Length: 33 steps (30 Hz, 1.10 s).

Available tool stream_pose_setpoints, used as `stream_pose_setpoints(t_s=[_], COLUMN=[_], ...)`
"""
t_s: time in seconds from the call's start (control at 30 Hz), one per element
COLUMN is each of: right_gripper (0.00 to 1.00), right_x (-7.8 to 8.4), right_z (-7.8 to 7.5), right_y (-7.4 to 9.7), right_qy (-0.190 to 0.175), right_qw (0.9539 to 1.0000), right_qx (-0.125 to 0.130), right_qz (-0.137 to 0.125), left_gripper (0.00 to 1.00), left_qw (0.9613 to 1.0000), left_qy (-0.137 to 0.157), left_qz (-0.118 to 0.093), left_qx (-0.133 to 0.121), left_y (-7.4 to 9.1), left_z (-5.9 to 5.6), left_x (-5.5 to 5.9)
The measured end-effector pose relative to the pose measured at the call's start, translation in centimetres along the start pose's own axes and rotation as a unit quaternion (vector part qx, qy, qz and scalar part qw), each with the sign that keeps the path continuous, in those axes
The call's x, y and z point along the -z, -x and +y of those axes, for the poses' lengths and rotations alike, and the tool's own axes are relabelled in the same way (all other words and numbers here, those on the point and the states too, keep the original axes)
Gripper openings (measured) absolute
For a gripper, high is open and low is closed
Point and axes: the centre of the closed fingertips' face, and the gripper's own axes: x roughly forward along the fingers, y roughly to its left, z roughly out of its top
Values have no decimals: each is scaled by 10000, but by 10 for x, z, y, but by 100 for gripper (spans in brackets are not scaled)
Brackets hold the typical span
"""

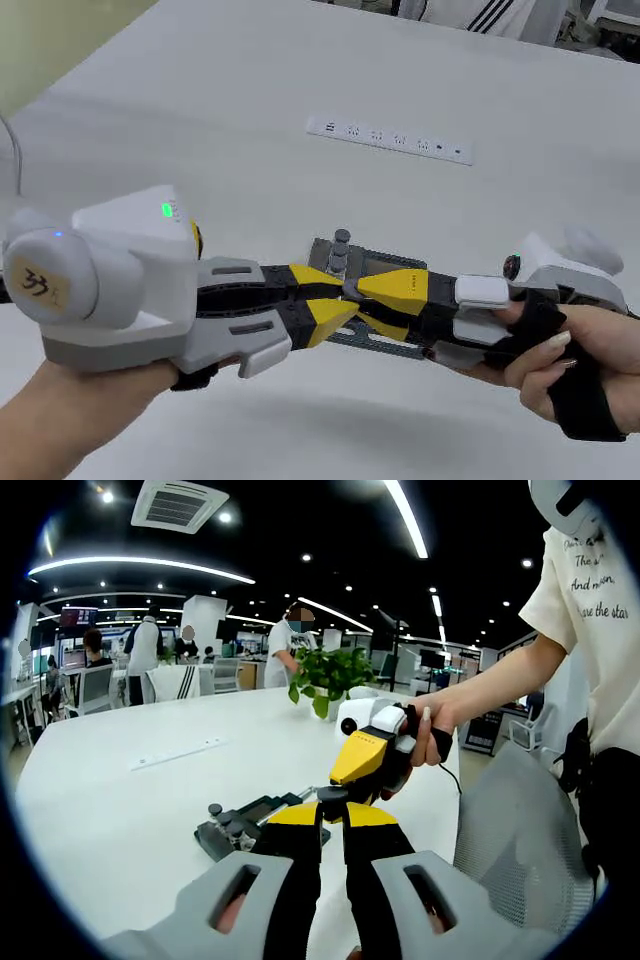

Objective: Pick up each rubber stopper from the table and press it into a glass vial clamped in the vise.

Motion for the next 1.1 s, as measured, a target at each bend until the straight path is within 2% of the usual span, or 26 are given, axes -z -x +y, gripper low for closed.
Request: stream_pose_setpoints(t_s=[0.1,0.13,0.17,0.2,0.27,0.33,0.37,0.4,0.43,0.5,0.53,0.57,0.6,0.63,0.7,0.73,0.77,0.8,0.83,0.87,0.9,0.97,1.0,1.03,1.07,1.1], right_gripper=[15,15,18,21,28,30,30,30,31,32,33,33,33,32,31,30,30,29,28,27,26,23,23,22,22,22], right_x=[-4,-6,-8,-8,-6,-6,-7,-7,-7,-10,-11,-7,-7,-6,-6,-6,-6,-9,-6,-5,-5,-2,-2,-2,4,5], right_z=[9,8,9,9,12,10,10,10,9,8,6,5,4,3,2,2,2,1,2,1,0,-2,-5,-6,-7,-8], right_y=[3,5,6,8,8,11,10,10,11,12,14,15,16,18,19,20,20,22,20,19,20,21,22,22,20,20], right_qy=[189,445,910,1184,1839,2464,2778,3148,3348,3991,4286,4608,4835,5172,5544,5762,5867,6035,6156,6241,6334,6404,6462,6502,6534,6528], right_qw=[9998,9989,9954,9919,9790,9598,9493,9341,9244,8915,8735,8476,8287,7972,7584,7315,7171,6937,6762,6628,6428,6213,6071,5972,5850,5821], right_qx=[-6,140,243,332,575,844,937,1082,1158,1291,1377,1487,1570,1683,1779,1819,1844,1903,1911,1940,1954,1929,1915,1916,1903,1875], right_qz=[55,95,183,330,666,1049,1136,1295,1417,1710,1855,2170,2342,2622,2930,3159,3278,3439,3566,3654,3839,4082,4210,4288,4413,4471], left_gripper=[4,4,4,4,4,4,4,4,4,4,4,4,4,4,4,4,4,4,4,4,4,4,4,4,4,4], left_qw=[10000,9999,9998,9998,9996,9995,9994,9993,9992,9990,9989,9988,9987,9987,9985,9984,9983,9982,9981,9981,9980,9977,9976,9974,9969,9965], left_qy=[-11,-34,-56,-65,-65,-91,-93,-112,-126,-121,-135,-147,-141,-154,-171,-181,-186,-198,-205,-207,-206,-226,-230,-238,-291,-325], left_qz=[85,133,178,203,263,318,336,352,367,419,432,467,472,477,498,515,525,536,543,546,555,575,588,606,660,693], left_qx=[-6,-17,-20,-15,3,21,36,49,45,72,74,91,110,124,145,167,181,194,205,218,240,272,297,313,326,344], left_y=[0,0,0,-1,-2,-3,-3,-4,-5,-6,-6,-6,-7,-7,-7,-8,-8,-9,-9,-10,-10,-11,-11,-12,-12,-13], left_z=[1,2,2,2,2,1,1,1,1,0,1,0,0,0,0,-1,-2,-3,-4,-5,-6,-8,-9,-10,-12,-13], left_x=[4,6,8,9,11,13,14,14,14,16,16,17,17,17,17,17,17,17,17,17,17,18,19,20,22,23])
